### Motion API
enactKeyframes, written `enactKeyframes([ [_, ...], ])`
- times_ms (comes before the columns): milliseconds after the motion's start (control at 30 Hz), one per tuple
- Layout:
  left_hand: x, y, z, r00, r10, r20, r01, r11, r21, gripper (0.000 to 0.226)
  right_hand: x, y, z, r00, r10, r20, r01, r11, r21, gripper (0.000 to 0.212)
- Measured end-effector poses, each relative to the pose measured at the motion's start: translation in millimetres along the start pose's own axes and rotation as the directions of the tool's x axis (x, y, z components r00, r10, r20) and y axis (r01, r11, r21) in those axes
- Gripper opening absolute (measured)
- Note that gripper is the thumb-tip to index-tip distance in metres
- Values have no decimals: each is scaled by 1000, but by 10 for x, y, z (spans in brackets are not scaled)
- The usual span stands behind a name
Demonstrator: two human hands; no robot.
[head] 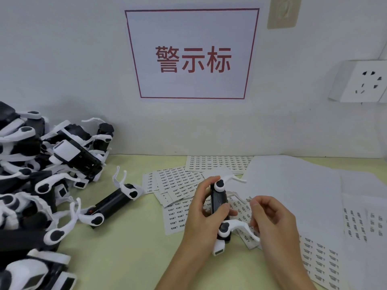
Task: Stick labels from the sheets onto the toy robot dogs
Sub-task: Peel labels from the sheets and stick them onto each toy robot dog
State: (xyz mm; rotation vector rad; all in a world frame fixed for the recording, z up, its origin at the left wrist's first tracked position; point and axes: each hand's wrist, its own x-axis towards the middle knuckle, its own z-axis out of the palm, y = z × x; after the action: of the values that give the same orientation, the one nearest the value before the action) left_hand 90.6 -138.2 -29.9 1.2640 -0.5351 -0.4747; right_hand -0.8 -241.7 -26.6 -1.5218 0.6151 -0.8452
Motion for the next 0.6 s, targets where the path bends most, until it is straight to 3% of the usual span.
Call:
enactKeyframes([
  [600,-24,57,24,1000,8,15,-9,999,51,53,-50,-27,-32,999,-52,14,53,996,-75,30],
])
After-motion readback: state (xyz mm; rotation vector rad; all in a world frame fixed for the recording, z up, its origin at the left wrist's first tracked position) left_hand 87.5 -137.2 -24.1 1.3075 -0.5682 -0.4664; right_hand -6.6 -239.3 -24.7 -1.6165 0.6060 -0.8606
